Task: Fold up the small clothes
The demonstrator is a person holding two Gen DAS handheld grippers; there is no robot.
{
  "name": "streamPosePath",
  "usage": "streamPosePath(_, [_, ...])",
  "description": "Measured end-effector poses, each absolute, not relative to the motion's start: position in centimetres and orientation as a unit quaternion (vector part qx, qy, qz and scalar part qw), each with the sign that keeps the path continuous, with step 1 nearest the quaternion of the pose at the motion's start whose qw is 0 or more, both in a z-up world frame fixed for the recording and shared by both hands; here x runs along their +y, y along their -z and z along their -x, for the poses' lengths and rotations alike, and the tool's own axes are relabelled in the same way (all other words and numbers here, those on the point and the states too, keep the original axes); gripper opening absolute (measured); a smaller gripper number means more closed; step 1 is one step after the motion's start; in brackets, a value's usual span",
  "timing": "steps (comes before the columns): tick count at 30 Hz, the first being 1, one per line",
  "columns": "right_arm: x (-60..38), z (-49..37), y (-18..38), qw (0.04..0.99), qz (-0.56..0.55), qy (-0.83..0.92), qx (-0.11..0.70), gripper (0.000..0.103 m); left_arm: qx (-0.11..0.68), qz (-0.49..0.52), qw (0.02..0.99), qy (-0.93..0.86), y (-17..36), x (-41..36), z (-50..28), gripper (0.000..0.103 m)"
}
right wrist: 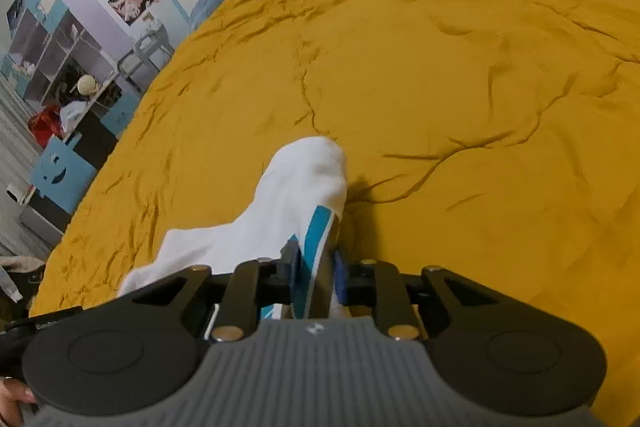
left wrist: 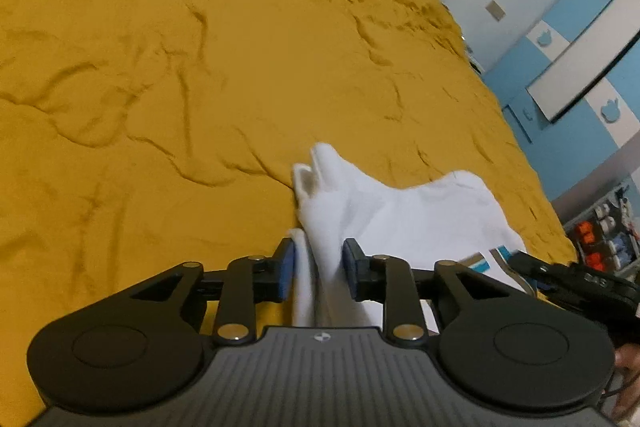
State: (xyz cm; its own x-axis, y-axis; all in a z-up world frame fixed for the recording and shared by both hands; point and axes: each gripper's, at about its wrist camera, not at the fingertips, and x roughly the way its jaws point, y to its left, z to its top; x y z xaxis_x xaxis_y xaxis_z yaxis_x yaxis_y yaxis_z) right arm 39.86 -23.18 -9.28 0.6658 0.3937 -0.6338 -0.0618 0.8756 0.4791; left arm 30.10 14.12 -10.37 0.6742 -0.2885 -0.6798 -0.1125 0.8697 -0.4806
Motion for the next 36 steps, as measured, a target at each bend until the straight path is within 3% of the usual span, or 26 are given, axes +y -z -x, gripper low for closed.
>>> streamPosePath(5, [-23.7, -37.5, 7.3, 0.907, -0.183, -0.113, 0.363, 0.015, 0.377, 0.239, 0.894, 0.039, 7.8, 14.9, -27.5, 0.030])
streamPosePath(9, [-23.3, -33.7, 5.6, 0.920, -0.140, -0.138, 0.339, 0.008, 0.356, 0.227, 0.904, 0.060, 6.2, 13.4, -25.2, 0.030])
streamPosePath(16, [-21.3, -29.9, 7.9, 0.925, -0.047, -0.136, 0.351, 0.000, 0.407, 0.144, 0.899, 0.069, 9.1, 8.6, -24.3, 0.024])
streamPosePath(21, [-22.0, -30.0, 10.3, 0.920, -0.051, -0.123, 0.369, 0.000, 0.422, 0.133, 0.895, 0.055, 10.2, 8.6, -24.6, 0.024])
streamPosePath(29, [-21.8, -26.9, 7.2, 0.931, -0.022, -0.132, 0.340, 0.000, 0.398, 0.124, 0.905, 0.088, 7.0, 8.0, -21.8, 0.024])
streamPosePath(36, [-21.6, -21.0, 6.1, 0.928, 0.010, -0.162, 0.336, 0.004, 0.388, 0.057, 0.911, 0.123, 5.8, 5.4, -17.1, 0.024])
